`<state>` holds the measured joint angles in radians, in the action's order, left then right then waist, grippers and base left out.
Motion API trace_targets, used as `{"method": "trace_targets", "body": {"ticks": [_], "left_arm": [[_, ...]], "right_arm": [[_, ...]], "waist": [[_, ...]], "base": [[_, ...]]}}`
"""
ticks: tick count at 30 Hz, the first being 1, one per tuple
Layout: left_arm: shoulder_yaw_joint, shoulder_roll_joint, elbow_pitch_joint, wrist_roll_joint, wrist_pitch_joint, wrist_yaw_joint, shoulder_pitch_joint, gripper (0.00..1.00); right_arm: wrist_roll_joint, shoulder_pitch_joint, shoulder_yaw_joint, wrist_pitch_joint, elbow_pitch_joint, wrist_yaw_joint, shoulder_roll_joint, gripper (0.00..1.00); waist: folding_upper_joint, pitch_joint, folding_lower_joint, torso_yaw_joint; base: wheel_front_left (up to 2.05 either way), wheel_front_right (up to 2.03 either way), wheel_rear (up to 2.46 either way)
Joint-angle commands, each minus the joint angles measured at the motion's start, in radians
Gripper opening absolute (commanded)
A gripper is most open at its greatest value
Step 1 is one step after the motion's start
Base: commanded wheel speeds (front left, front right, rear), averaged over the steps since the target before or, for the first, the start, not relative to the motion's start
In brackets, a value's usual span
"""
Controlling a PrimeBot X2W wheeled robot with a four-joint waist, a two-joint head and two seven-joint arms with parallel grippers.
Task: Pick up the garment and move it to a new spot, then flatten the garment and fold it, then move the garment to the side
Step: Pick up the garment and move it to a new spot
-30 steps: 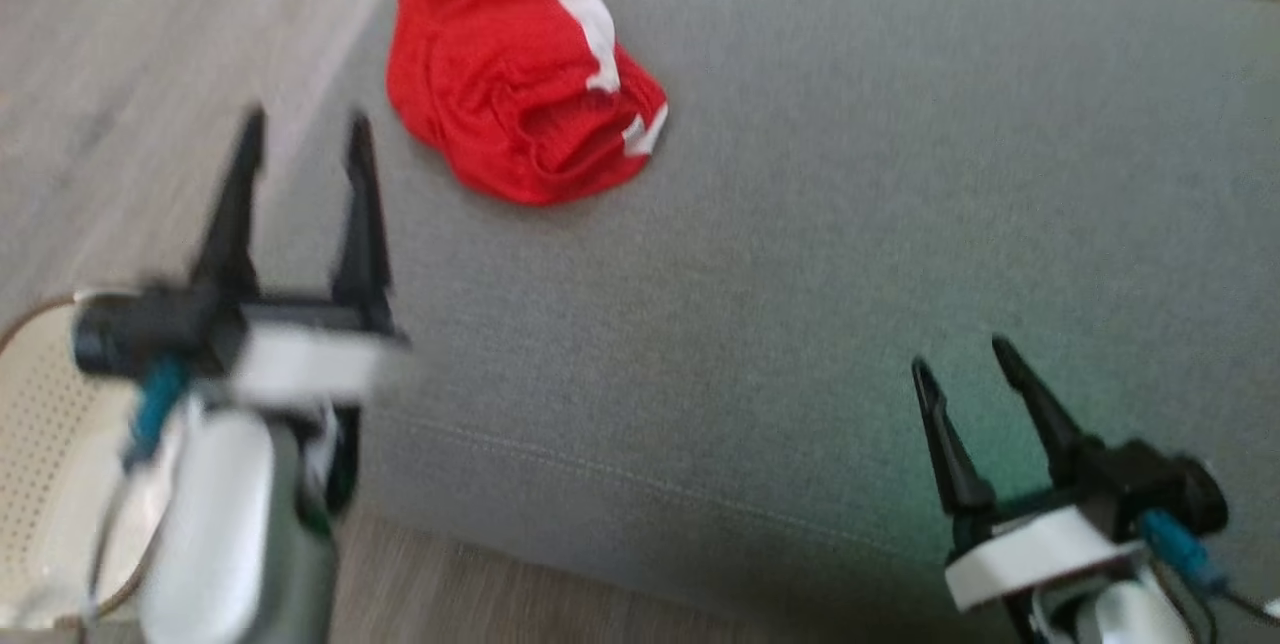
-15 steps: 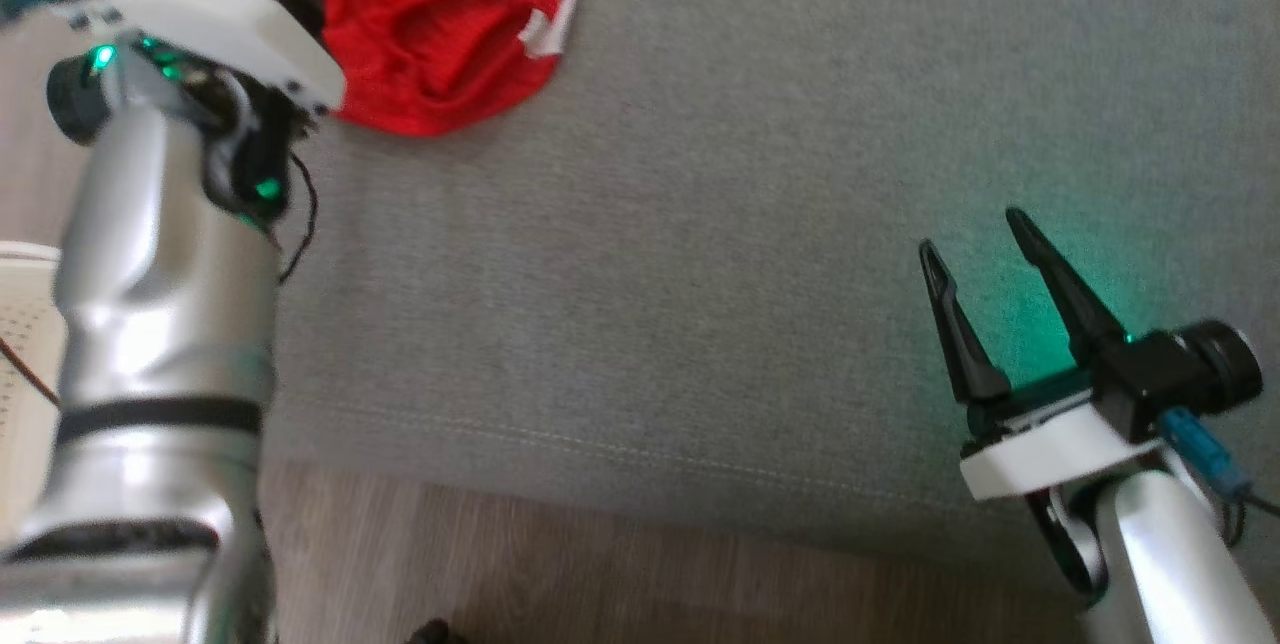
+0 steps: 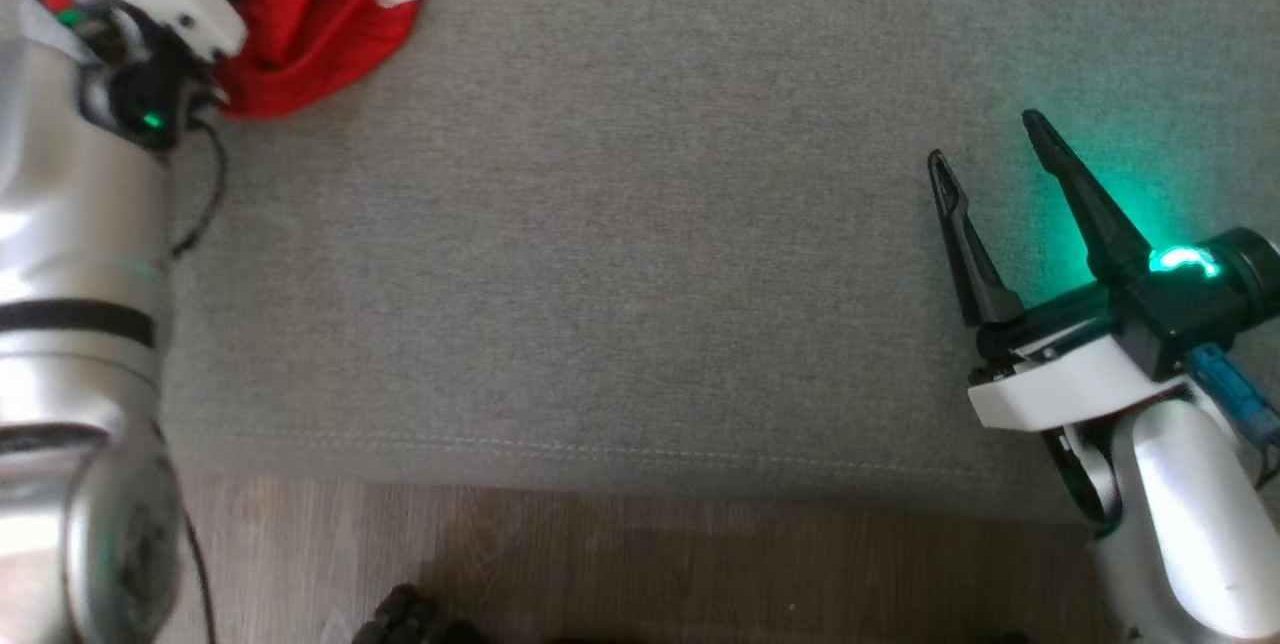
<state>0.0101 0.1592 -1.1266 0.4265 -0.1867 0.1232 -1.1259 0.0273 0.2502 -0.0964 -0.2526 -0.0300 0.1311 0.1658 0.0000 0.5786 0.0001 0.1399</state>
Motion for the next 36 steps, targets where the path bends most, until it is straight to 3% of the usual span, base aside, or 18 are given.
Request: {"method": "trace_targets", "body": {"ticks": [1,10,11,12,19,24,30,36], "left_arm": [[0.006,0.054,-0.002,-0.002,-0.023,0.001,-0.015,1.00],[-0.012,0.076,-0.092,0.004,-0.026,0.004,-0.014,1.00],[-0.016,0.079,-0.093,0.003,-0.015,0.004,-0.013,0.04],[-0.022,0.083,-0.092,0.001,-0.001,0.005,-0.011,0.00],[-0.112,0.106,0.027,-0.003,0.211,0.007,-0.008,0.00],[-0.262,0.142,0.168,0.020,0.335,0.007,-0.008,0.00],[-0.401,0.184,0.310,0.048,0.384,0.007,-0.022,0.00],[-0.559,0.226,0.478,0.072,0.366,0.007,-0.021,0.00]], "right_arm": [[-0.004,0.009,-0.024,-0.009,0.038,0.000,0.003,1.00],[-0.005,0.038,-0.034,-0.009,0.040,0.000,-0.009,1.00],[-0.005,0.039,-0.034,-0.009,0.039,0.000,-0.010,1.00],[-0.005,0.040,-0.034,-0.009,0.039,0.000,-0.011,1.00],[-0.002,0.031,-0.032,-0.009,0.029,0.000,-0.021,1.00],[0.008,0.017,-0.031,-0.009,0.021,0.000,-0.037,1.00],[0.022,0.002,-0.036,-0.009,0.014,0.000,-0.063,1.00],[0.038,-0.012,-0.036,-0.009,0.016,0.000,-0.093,1.00]], "waist": [[0.0000,0.019,-0.0001,-0.018],[0.0000,0.026,-0.0001,-0.042],[0.0000,0.023,-0.0001,-0.044],[0.0000,0.019,-0.0001,-0.045],[0.0000,-0.029,-0.0001,-0.040],[0.0000,-0.098,-0.0001,-0.036],[0.0000,-0.171,-0.0001,-0.062],[0.0000,-0.238,-0.0001,-0.146]], "base": [[0.00,0.00,0.00],[0.00,0.00,0.00],[0.00,0.00,0.00],[0.00,0.00,0.00],[0.00,0.00,0.00],[0.00,0.00,0.00],[0.00,0.00,0.00],[0.00,0.00,0.00]]}}
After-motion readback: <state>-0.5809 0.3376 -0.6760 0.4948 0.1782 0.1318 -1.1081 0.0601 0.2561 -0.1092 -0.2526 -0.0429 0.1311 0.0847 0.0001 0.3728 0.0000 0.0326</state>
